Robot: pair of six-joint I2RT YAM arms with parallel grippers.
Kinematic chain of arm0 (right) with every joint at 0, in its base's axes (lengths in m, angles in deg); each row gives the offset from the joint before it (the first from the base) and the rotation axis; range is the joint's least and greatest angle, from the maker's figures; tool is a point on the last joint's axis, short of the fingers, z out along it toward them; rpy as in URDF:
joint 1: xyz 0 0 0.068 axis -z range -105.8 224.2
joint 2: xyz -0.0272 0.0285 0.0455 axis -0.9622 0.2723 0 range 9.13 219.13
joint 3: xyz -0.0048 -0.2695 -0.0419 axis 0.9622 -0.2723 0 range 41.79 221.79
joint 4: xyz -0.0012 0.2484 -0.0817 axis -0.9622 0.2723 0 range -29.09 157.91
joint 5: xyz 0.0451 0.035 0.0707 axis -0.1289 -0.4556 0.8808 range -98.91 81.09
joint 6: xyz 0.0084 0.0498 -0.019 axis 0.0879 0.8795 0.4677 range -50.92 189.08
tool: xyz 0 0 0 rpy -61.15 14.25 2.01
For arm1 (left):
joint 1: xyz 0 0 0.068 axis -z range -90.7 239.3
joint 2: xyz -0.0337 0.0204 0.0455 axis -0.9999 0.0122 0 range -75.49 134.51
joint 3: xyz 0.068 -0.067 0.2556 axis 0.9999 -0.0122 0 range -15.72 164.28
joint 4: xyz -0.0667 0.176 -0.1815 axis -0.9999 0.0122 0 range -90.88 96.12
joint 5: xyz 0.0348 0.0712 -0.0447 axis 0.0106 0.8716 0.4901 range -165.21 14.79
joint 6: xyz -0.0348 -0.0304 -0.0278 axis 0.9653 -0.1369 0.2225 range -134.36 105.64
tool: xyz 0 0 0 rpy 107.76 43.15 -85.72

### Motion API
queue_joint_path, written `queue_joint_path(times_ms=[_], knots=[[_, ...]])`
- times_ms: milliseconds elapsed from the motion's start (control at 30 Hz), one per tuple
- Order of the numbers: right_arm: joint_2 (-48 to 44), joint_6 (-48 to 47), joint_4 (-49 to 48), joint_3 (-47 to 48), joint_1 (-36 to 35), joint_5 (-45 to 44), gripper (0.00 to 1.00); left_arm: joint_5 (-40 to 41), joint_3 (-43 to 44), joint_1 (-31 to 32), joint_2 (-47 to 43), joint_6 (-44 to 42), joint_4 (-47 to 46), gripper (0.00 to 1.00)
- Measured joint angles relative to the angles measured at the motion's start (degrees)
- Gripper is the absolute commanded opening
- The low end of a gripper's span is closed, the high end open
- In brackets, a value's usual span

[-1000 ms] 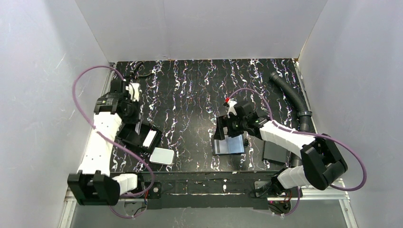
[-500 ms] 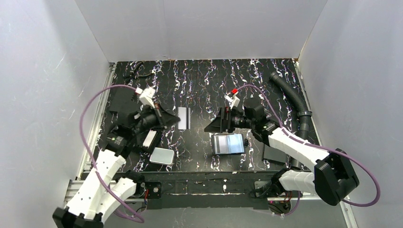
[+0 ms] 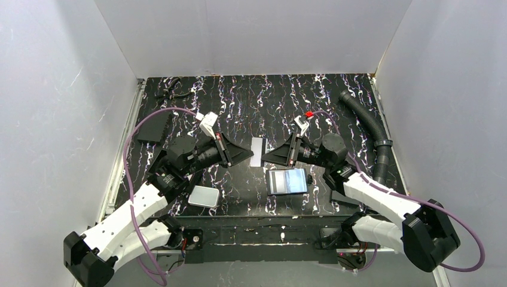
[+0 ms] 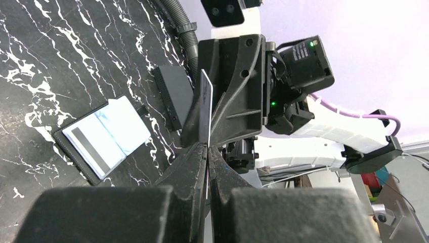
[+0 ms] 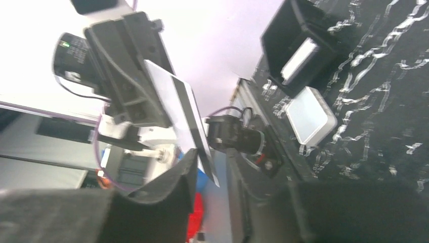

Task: Put the credit cards into the card holder
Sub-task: Pick up the credit card from the storage box, then insert the credit card into the card holder.

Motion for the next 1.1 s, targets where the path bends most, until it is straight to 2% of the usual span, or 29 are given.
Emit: queue_joint_path(times_ms=[33, 67, 100, 167, 200, 300, 333, 400, 533, 567, 600, 633, 667, 733, 767, 800, 833, 933, 1000, 1100], knots=[[-0.4, 0.6, -1.0, -0.3, 0.0, -0.2, 0.19, 0.2, -0.1, 0.2, 0.0, 0.3, -0.5, 0.0], [-0.8, 1.6, -2.5, -0.8, 0.0, -0.4, 0.08, 0.4, -0.3, 0.3, 0.0, 0.6, -1.0, 0.0], [-1.2, 2.3, -3.7, -1.2, 0.0, -0.5, 0.01, 0.5, -0.6, 0.4, 0.0, 1.0, -1.5, 0.04], [-1.9, 3.6, -5.9, -2.1, 0.0, -0.5, 0.01, 1.7, -0.9, 0.4, 0.1, 1.8, -1.8, 0.26], [-2.2, 4.4, -6.9, -2.3, 0.1, -0.4, 0.01, 2.1, -1.1, 0.4, 0.1, 2.4, -1.8, 0.32], [-2.4, 5.3, -9.2, -2.4, 0.0, -0.6, 0.01, 1.7, -1.7, 0.7, 0.4, 4.4, -2.2, 0.39], [-2.4, 5.6, -9.7, -2.4, 0.0, -0.6, 0.01, 1.5, -1.7, 0.9, 0.7, 4.9, -2.4, 0.39], [-2.3, 6.2, -10.8, -2.4, 0.0, -0.5, 0.01, 0.9, -1.7, 0.9, 1.5, 5.7, -2.9, 0.32], [-0.9, 6.8, -12.5, -2.4, 0.1, 0.2, 0.01, -0.2, -1.7, 0.9, 2.8, 6.9, -3.4, 0.04], [-0.4, 6.9, -12.2, -2.4, 0.1, 0.4, 0.06, -0.4, -1.7, 0.9, 2.8, 6.8, -3.8, 0.0], [-0.2, 6.7, -11.7, -2.4, 0.1, 0.5, 0.15, -0.5, -1.7, 0.9, 2.7, 6.8, -3.9, 0.0], [-0.2, 6.1, -10.5, -2.4, 0.2, 0.5, 0.3, -0.7, -1.7, 0.9, 2.6, 6.7, -4.0, 0.0], [-0.6, 4.3, -7.5, -1.9, 0.2, 0.7, 0.44, -0.7, -1.7, 1.0, 2.6, 6.3, -3.8, 0.0], [-2.0, -1.3, 2.9, 0.4, 0.3, -1.0, 0.62, -0.1, -1.7, 1.2, 2.6, 5.4, -2.5, 0.0], [-2.9, -6.4, 12.0, 3.1, 0.4, -3.6, 0.68, 0.7, -1.6, 1.2, 2.5, 4.8, -1.7, 0.0], [-3.5, -15.1, 26.6, 8.2, 0.5, -9.5, 0.74, 1.9, -1.5, 1.2, 2.5, 3.9, 0.3, 0.0], [-3.3, -22.6, 38.3, 12.0, 0.7, -15.8, 0.75, 3.7, -1.0, 1.5, 2.7, 2.7, 4.0, 0.0], [0.4, -32.7, 53.9, 12.5, 2.8, -26.0, 0.6, 8.0, -0.4, 5.7, 6.3, 2.3, 7.1, 0.0], [2.4, -35.8, 61.0, 8.6, 7.1, -31.1, 0.53, 12.8, -0.3, 12.2, 13.4, 3.0, 8.0, 0.0], [2.4, -37.6, 64.8, 6.8, 8.3, -35.6, 0.4, 15.9, 4.3, 17.7, 28.3, 5.2, 7.3, 0.0]])
